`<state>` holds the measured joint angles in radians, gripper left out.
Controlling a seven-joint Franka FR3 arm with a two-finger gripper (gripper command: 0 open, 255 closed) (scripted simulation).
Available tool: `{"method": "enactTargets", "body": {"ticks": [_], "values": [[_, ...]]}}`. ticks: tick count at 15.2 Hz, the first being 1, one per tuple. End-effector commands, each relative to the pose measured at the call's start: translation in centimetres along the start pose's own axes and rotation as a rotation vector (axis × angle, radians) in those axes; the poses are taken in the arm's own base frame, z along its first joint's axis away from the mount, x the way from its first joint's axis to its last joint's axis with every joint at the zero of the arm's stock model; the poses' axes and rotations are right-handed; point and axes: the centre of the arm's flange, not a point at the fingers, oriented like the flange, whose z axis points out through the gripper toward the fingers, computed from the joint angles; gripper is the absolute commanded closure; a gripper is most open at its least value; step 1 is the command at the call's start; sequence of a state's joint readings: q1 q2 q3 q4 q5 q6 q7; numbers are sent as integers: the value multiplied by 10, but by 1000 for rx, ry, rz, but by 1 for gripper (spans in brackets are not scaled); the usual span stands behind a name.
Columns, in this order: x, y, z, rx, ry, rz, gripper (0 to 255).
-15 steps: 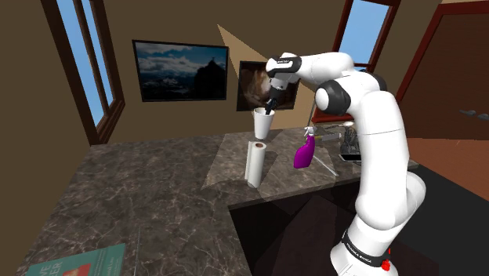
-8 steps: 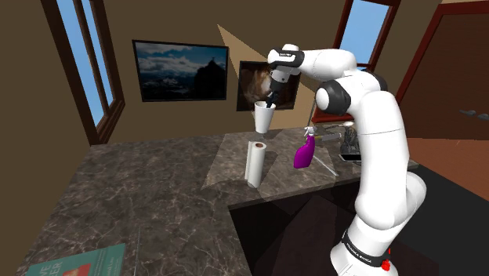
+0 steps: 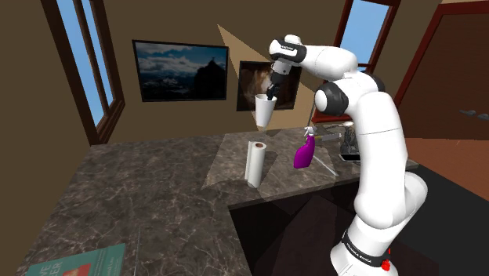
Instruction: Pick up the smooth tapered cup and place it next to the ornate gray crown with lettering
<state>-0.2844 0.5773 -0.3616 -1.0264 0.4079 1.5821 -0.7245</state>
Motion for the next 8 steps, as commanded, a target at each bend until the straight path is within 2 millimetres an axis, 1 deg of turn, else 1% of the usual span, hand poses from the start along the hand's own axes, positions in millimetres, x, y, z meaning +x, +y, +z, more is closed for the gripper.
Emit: {"method": "enactTargets", "body": {"ticks": [1,8], "values": [[1,-2,-12,0,0,0,255],[6,-8,-48,0,0,0,255]]}}
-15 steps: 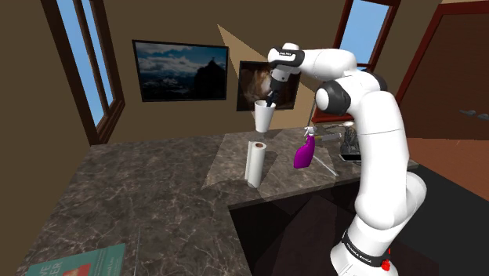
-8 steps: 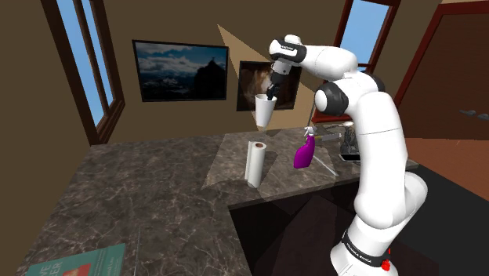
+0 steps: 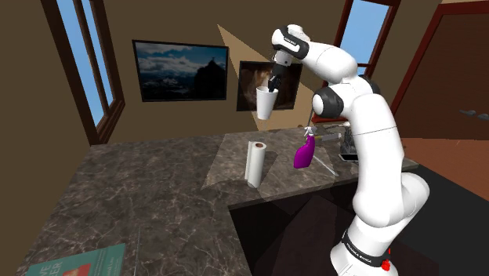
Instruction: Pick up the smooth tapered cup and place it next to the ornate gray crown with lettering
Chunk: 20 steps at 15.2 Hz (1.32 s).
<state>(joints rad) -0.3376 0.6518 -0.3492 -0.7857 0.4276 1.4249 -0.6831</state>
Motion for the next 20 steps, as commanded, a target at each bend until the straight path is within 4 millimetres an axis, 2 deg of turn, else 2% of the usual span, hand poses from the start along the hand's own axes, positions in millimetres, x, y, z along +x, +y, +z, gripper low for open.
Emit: {"method": "enactTargets", "body": {"ticks": [1,2,20], "values": [[1,-2,-11,0,0,0,255],[2,-2,-14,0,0,0,255],[-209,94,-69,0,0,0,255]]}}
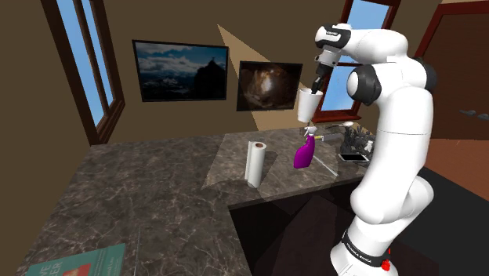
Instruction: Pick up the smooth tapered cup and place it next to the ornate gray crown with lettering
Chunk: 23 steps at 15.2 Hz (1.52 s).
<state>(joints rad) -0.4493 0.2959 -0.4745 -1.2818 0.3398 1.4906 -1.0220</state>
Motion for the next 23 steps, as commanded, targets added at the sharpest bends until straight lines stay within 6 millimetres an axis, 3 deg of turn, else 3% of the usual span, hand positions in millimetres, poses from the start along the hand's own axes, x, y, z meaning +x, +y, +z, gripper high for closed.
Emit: {"method": "enactTargets", "body": {"ticks": [1,9,23], "values": [[-24,10,-8,0,0,-1,255],[-111,50,-30,0,0,-1,255],[-122,62,42,0,0,-1,255]]}}
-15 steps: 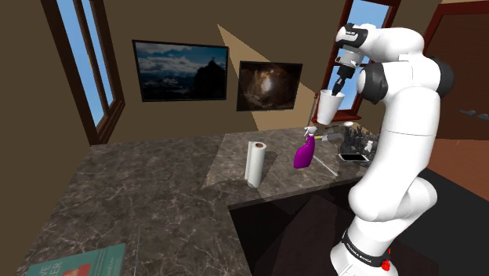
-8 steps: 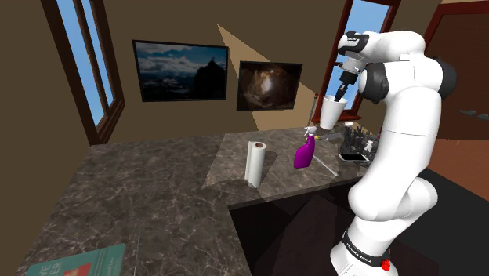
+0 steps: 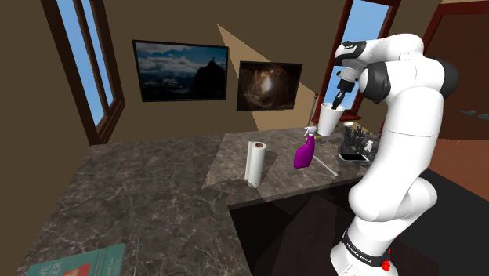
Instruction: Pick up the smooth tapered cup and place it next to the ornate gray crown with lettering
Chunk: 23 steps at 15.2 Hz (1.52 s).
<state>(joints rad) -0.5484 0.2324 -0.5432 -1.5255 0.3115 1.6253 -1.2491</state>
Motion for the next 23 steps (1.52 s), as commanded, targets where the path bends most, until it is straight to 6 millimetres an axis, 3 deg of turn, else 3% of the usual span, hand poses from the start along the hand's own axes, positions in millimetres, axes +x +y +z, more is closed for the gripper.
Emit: {"method": "enactTargets", "body": {"ticks": [1,23], "values": [[-2,2,11,-1,0,0,255],[-19,20,124,-1,0,0,255]]}}
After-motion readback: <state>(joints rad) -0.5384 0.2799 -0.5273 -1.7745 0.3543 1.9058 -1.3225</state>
